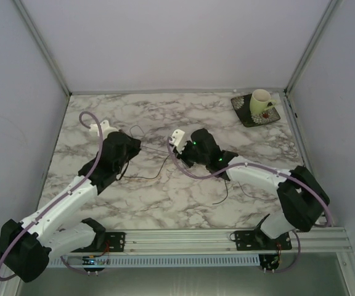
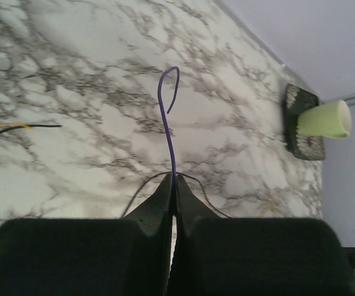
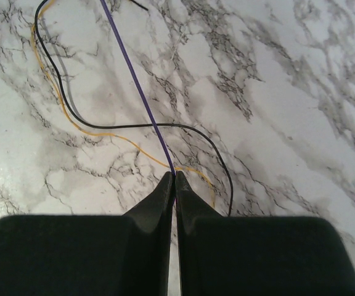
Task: Zip-tie the wires
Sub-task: Straighten the cable at the center of the board.
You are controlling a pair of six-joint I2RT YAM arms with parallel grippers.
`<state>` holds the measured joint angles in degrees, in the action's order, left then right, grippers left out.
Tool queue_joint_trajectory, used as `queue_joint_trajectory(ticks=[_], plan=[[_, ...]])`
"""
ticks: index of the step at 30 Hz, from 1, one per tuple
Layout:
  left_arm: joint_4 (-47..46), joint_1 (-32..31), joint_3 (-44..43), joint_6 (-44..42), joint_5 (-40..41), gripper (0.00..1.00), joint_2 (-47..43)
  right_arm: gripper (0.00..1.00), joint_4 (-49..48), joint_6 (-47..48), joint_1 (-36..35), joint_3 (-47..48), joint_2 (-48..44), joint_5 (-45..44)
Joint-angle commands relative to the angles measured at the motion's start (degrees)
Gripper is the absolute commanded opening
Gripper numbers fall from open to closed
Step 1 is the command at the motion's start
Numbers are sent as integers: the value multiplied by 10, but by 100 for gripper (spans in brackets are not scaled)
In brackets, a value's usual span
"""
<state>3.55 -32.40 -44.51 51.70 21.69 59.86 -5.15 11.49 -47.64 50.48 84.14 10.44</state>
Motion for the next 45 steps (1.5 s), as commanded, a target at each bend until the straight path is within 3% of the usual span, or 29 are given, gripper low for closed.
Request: queue_joint_trajectory(ticks=[1, 12, 20, 23, 34, 45], plan=[[11, 17, 25, -6, 72, 0, -20, 0, 3, -10, 3, 28, 48, 21], [23, 25, 103, 2, 125, 0, -26, 0, -1, -39, 3, 59, 132, 43], [13, 41, 143, 0, 135, 0, -27, 29, 7, -74, 25, 35, 84, 18], [-1, 48, 153, -2, 123, 0, -15, 34, 10, -87, 38, 16, 61, 10], [-27, 53, 167, -1, 116, 0, 45, 37, 21, -132, 60, -77, 21, -4], [-49, 66, 187, 3, 111, 19, 103, 38, 37, -150, 67, -94, -27, -34]])
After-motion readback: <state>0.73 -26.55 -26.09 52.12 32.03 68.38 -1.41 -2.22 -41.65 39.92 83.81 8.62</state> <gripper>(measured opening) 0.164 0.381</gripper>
